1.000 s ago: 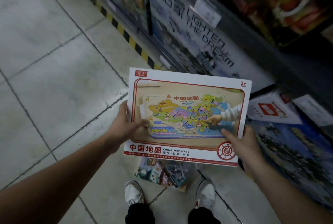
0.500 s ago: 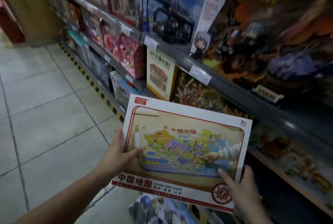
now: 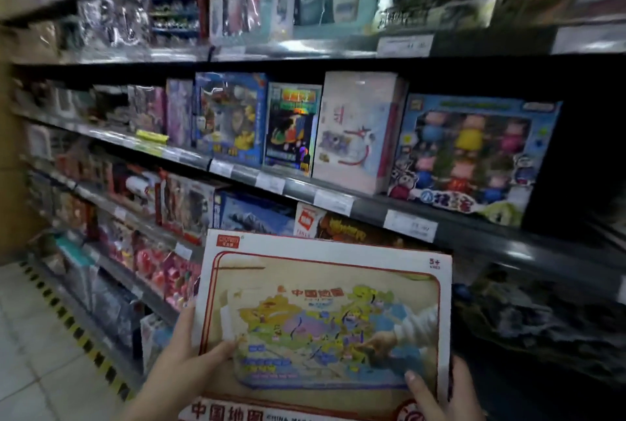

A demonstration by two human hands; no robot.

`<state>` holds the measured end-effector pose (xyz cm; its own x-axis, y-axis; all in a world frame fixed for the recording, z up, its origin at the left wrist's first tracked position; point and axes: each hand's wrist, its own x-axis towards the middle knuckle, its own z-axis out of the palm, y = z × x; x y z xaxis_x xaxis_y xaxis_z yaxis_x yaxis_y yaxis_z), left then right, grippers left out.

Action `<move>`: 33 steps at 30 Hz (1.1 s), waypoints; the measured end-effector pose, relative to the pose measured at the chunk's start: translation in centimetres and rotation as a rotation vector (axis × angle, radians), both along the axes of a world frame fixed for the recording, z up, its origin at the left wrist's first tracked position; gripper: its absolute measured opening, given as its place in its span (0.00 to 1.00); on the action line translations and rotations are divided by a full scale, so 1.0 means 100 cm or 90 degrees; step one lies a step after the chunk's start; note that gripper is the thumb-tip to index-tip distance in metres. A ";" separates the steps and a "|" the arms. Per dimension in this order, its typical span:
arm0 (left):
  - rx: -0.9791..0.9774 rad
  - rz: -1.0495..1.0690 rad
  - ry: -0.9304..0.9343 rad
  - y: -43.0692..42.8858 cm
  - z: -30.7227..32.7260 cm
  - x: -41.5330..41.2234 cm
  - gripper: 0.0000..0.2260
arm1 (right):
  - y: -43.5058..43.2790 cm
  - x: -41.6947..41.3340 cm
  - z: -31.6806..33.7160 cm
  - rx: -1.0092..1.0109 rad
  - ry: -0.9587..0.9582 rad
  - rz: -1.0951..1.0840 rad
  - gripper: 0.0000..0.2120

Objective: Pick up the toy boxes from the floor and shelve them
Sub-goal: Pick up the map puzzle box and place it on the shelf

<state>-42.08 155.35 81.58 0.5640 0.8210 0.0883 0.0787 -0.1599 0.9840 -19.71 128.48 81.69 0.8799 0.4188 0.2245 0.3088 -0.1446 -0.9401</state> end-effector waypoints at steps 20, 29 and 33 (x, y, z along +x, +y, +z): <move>0.107 -0.163 -0.135 -0.083 0.184 0.176 0.37 | -0.134 0.089 0.167 0.113 -0.169 -0.172 0.24; 0.208 -0.216 -0.208 -0.175 0.235 0.263 0.34 | -0.222 0.135 0.213 0.148 -0.280 -0.257 0.20; 0.240 -0.240 -0.234 -0.201 0.247 0.293 0.26 | -0.253 0.154 0.223 0.143 -0.300 -0.303 0.20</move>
<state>-12.76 135.23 106.31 0.6857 0.4470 0.5745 -0.3822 -0.4505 0.8068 -4.33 103.13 103.98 0.7443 -0.0880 0.6621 0.6412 -0.1834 -0.7452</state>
